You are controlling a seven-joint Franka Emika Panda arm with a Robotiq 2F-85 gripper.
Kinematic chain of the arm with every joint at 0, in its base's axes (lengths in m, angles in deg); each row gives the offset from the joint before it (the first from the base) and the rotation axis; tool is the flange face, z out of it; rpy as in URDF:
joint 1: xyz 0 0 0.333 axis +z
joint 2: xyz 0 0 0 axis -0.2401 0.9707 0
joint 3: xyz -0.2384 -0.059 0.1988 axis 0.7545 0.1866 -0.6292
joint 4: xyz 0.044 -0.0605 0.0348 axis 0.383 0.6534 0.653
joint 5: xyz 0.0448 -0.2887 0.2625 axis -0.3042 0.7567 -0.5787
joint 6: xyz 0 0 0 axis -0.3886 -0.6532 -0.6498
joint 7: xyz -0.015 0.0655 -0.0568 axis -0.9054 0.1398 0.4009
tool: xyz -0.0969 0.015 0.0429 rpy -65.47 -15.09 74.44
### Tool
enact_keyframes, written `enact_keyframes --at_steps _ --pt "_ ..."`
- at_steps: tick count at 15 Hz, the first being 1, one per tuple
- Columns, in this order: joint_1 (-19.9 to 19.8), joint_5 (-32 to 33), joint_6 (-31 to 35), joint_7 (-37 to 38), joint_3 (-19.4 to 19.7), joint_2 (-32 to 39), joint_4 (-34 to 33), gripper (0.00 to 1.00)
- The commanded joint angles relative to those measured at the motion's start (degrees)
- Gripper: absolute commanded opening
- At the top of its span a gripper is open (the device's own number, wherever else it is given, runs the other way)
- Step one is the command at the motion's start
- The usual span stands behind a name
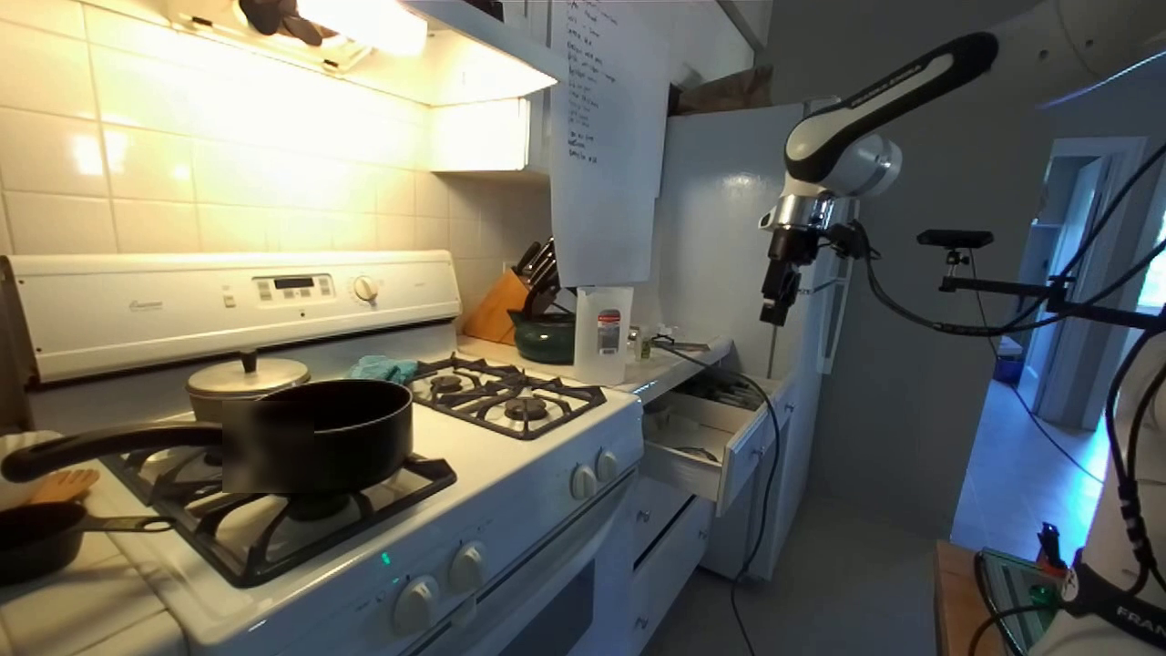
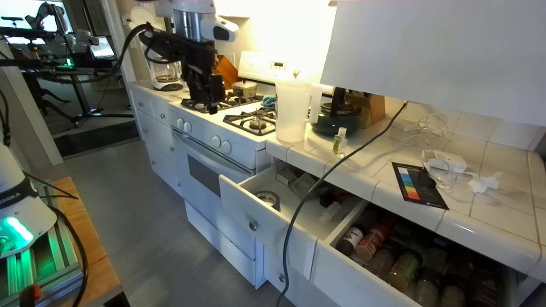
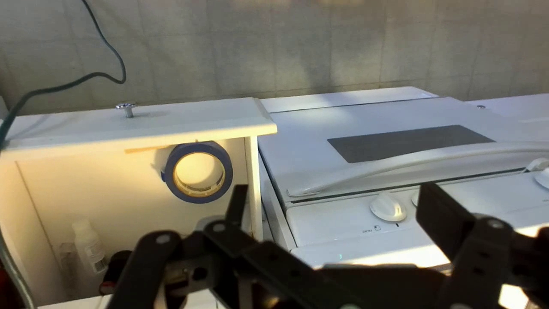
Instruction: Remove the blue masking tape from the open drawer and put it on the stovetop.
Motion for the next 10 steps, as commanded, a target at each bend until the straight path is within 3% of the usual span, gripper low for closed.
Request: enact_keyframes --at_steps 1,3,6,10 --pt "-1.64 -3.26 -5.18 -12.79 -1.02 14.62 -13.51 1.0" --pt "-3.77 -1.49 -6.83 -17.52 -3.09 20.22 -19.3 1.0" --pt "-7.11 1.78 -3.28 -16.67 -5.99 29.56 -27.91 1.0" --pt "-11.1 2.62 4.75 -12.61 -8.86 37.04 -32.62 1.0"
